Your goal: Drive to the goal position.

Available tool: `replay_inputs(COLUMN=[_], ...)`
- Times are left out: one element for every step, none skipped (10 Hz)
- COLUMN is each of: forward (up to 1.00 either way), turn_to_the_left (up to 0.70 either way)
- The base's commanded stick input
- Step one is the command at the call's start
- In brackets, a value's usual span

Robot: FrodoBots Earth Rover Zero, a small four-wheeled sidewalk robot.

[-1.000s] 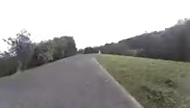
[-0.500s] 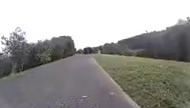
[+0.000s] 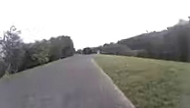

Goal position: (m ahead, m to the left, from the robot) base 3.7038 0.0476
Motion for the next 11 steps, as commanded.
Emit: replay_inputs(forward=[1.0,1.0,1.0,1.0,1.0,1.0,1.0,1.0,1.0,1.0,1.0], turn_to_the_left=[0.0,0.0,0.0,0.0,0.0,0.0,0.0,0.0,0.0,0.09,0.18])
